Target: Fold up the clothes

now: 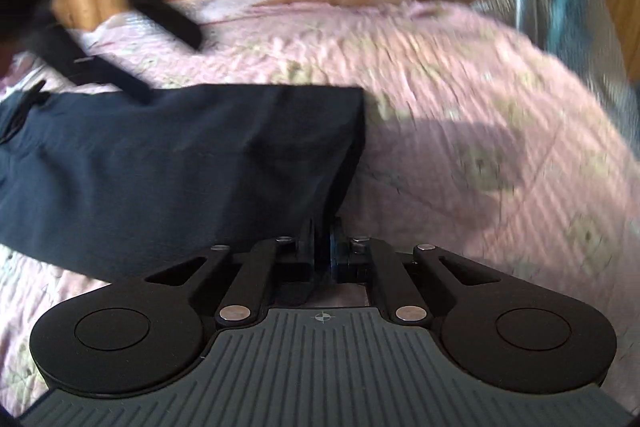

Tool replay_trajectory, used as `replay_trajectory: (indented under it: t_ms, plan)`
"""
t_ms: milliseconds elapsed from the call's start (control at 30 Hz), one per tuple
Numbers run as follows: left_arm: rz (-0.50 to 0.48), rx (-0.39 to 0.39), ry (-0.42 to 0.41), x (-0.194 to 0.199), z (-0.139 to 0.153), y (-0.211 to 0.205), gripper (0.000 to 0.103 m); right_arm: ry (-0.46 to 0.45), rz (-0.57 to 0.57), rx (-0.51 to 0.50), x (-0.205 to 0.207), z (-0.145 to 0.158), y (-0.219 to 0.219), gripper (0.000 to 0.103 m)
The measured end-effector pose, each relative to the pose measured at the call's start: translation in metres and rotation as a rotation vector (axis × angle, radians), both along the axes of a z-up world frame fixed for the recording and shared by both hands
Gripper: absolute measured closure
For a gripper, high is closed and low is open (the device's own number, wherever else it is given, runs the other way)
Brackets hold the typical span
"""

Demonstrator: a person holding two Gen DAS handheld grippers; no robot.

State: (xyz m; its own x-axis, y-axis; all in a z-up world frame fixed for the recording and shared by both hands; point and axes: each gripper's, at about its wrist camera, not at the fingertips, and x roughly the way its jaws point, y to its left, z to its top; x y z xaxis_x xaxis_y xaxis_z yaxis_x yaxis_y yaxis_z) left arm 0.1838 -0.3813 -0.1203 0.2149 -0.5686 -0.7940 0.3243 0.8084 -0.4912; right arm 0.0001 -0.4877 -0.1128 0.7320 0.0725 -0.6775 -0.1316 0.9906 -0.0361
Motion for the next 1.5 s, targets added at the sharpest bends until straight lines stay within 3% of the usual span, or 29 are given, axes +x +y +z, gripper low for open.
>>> replay_trajectory:
  t_ms: [100,167,200,233,267,467,533,600,700,800,900,967,1100,1233,1400,1467,1500]
  plan:
    - [-0.071,0.076,0.006,0.006,-0.014,-0.037,0.030,-0.038,0.056,-0.050,-0.009,0.010,0.019,0.099]
    - [-0.094,0.145,0.001,0.006,-0.025,-0.047,0.037,-0.047,0.087,-0.057,-0.012,0.014,0.029,0.099]
    - [-0.103,0.181,-0.004,0.006,-0.030,-0.051,0.047,-0.050,0.097,-0.054,-0.013,0.015,0.033,0.099]
    - [-0.098,0.214,-0.008,0.007,-0.034,-0.049,0.081,-0.049,0.114,-0.030,-0.013,0.017,0.038,0.099]
    - [-0.081,0.243,-0.010,0.008,-0.035,-0.042,0.096,-0.047,0.134,-0.001,-0.012,0.020,0.042,0.099]
    - [0.092,0.184,-0.028,0.001,-0.013,0.071,0.098,-0.036,0.250,0.177,-0.008,0.033,0.071,0.097]
    - [0.148,0.211,0.004,0.000,-0.025,0.114,0.098,-0.032,0.289,0.236,-0.007,0.038,0.081,0.074]
    - [0.190,0.233,0.036,0.000,-0.040,0.151,0.098,-0.028,0.328,0.296,-0.005,0.042,0.090,0.073]
    - [0.204,0.200,0.062,0.004,-0.059,0.180,0.097,0.043,0.315,0.318,0.000,0.028,0.097,0.073]
    - [0.213,0.187,0.041,0.004,-0.057,0.190,0.095,0.121,0.296,0.334,0.006,0.012,0.103,0.073]
    - [0.232,0.234,-0.004,-0.004,-0.051,0.195,0.087,0.198,0.277,0.350,0.012,-0.004,0.109,0.072]
    - [0.263,0.246,0.017,-0.010,-0.050,0.201,0.083,0.240,0.265,0.350,0.013,-0.015,0.113,0.074]
    - [0.228,0.299,0.025,-0.024,-0.050,0.209,0.079,0.249,0.242,0.366,0.014,-0.010,0.109,0.075]
    - [0.222,0.304,0.014,-0.031,-0.052,0.212,0.078,0.181,0.170,0.386,0.013,0.003,0.102,0.075]
    - [0.218,0.304,0.021,-0.038,-0.051,0.208,0.083,0.226,0.148,0.323,0.029,-0.007,0.110,0.077]
    - [0.217,0.304,0.024,-0.040,-0.051,0.206,0.084,0.212,0.134,0.325,0.024,-0.005,0.109,0.071]
    - [0.216,0.304,0.026,-0.041,-0.051,0.206,0.084,0.198,0.117,0.331,0.020,-0.004,0.106,0.061]
